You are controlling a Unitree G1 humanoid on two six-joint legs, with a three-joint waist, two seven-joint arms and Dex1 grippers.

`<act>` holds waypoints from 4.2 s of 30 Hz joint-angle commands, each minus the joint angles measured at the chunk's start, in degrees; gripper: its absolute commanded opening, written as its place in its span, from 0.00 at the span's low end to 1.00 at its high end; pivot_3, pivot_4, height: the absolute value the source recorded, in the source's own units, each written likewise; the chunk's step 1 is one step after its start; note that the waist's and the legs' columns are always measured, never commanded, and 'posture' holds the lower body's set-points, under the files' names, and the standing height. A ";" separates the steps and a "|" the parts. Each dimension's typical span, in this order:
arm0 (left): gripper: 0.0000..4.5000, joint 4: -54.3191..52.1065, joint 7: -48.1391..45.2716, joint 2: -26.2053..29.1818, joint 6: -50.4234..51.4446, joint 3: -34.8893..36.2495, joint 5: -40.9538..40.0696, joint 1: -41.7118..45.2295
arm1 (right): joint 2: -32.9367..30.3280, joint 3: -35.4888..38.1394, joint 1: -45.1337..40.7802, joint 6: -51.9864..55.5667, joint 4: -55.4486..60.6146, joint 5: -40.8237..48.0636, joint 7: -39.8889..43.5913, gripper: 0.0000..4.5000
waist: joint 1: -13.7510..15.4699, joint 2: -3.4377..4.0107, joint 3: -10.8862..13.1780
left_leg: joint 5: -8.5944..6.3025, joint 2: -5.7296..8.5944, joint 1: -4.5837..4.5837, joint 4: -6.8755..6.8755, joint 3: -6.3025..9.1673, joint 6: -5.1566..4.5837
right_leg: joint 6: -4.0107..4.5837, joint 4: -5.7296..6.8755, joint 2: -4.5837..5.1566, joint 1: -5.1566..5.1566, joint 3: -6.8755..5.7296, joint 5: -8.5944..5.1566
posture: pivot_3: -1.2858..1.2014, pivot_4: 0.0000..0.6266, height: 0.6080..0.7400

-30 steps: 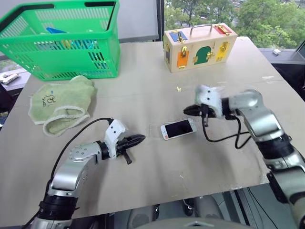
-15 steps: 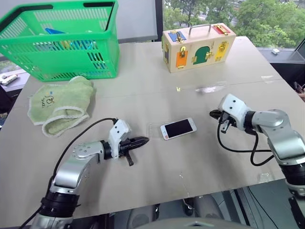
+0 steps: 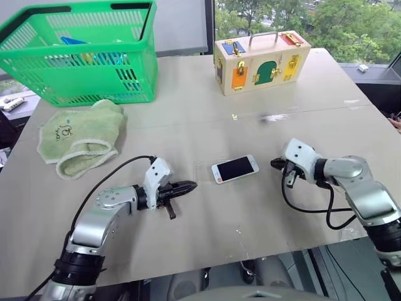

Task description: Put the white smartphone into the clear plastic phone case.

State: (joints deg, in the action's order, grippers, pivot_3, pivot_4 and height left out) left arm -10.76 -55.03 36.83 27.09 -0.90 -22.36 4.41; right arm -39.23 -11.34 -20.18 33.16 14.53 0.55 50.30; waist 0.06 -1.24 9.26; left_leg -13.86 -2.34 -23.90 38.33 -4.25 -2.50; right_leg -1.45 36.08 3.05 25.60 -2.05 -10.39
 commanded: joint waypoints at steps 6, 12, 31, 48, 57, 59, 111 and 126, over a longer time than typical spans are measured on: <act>0.01 -2.42 -0.09 0.35 0.42 -0.44 -0.76 -0.79 | 0.26 -0.17 -0.45 0.67 4.93 2.37 0.51 0.00 | 0.06 0.00 0.00 | 0.00 -0.01 0.00 0.00 0.01 0.00 | 0.00 0.00 0.00 0.00 0.00 0.00 | 0.52 0.24 1.00; 0.01 -1.92 -0.20 0.22 -0.04 -0.50 -0.60 -0.91 | 0.05 -0.30 -0.70 1.44 5.77 3.33 0.28 0.00 | 0.10 0.00 0.00 | 0.00 -0.01 0.00 0.00 0.01 0.00 | 0.00 0.00 0.00 0.00 0.00 0.00 | 0.52 0.24 1.00; 0.01 -1.21 -0.32 0.02 -0.03 -0.84 -0.48 0.15 | -0.24 -0.05 -0.80 2.98 6.52 4.61 -1.80 0.00 | 0.61 -0.01 0.00 | 0.00 0.00 0.00 0.01 0.01 0.00 | 0.00 0.00 -0.01 0.00 0.00 0.00 | 0.52 0.24 1.00; 0.01 -0.05 -0.58 0.10 1.44 0.40 -1.84 1.13 | 2.40 -6.30 -4.21 -1.19 -0.84 0.98 -1.33 0.00 | 0.60 -0.01 -0.01 | 0.00 0.01 0.01 0.04 0.01 0.00 | 0.00 0.02 -0.05 -0.01 0.00 0.00 | 0.52 0.24 1.00; 0.01 5.65 -1.00 1.89 -0.43 0.82 0.35 6.48 | 2.05 -5.96 -3.82 -1.75 -1.00 0.63 -1.08 0.00 | 0.62 -0.01 -0.01 | 0.00 0.01 0.01 0.07 0.02 0.00 | 0.01 0.07 -0.09 -0.01 -0.01 0.00 | 0.52 0.24 1.00; 0.01 5.54 -0.96 1.26 -0.34 -0.47 0.85 7.61 | 1.99 -5.82 -3.65 -1.56 -0.68 0.64 -1.08 0.00 | 0.63 -0.02 -0.01 | 0.00 0.02 0.01 0.07 0.00 0.00 | 0.01 0.07 -0.08 -0.01 0.00 0.00 | 0.52 0.24 1.00; 0.01 4.72 -0.92 -0.34 -0.05 -2.27 1.50 6.32 | 10.16 -15.12 -11.91 -2.46 -8.01 9.33 10.70 0.00 | 0.59 -0.08 -0.05 | 0.01 0.01 0.07 0.21 0.03 0.00 | 0.02 0.33 -0.10 -0.01 0.03 0.00 | 0.52 0.24 1.00; 0.01 3.99 -0.45 -0.56 0.13 -2.12 1.34 5.63 | 10.37 -13.78 -13.31 -3.70 -10.26 7.55 11.37 0.00 | 0.59 -0.08 -0.05 | 0.01 0.00 0.08 0.21 0.02 0.01 | 0.02 0.37 -0.09 0.00 0.04 0.00 | 0.52 0.24 1.00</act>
State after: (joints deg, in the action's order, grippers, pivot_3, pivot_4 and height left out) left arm -5.48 -55.29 36.31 27.13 -3.02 -20.57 10.71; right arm -28.34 -26.58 -32.78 29.84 2.47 7.61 60.98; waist 0.64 -1.32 9.21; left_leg -13.86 -2.34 -23.82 38.54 -4.23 -2.49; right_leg -1.43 36.46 2.96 25.60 -2.01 -10.39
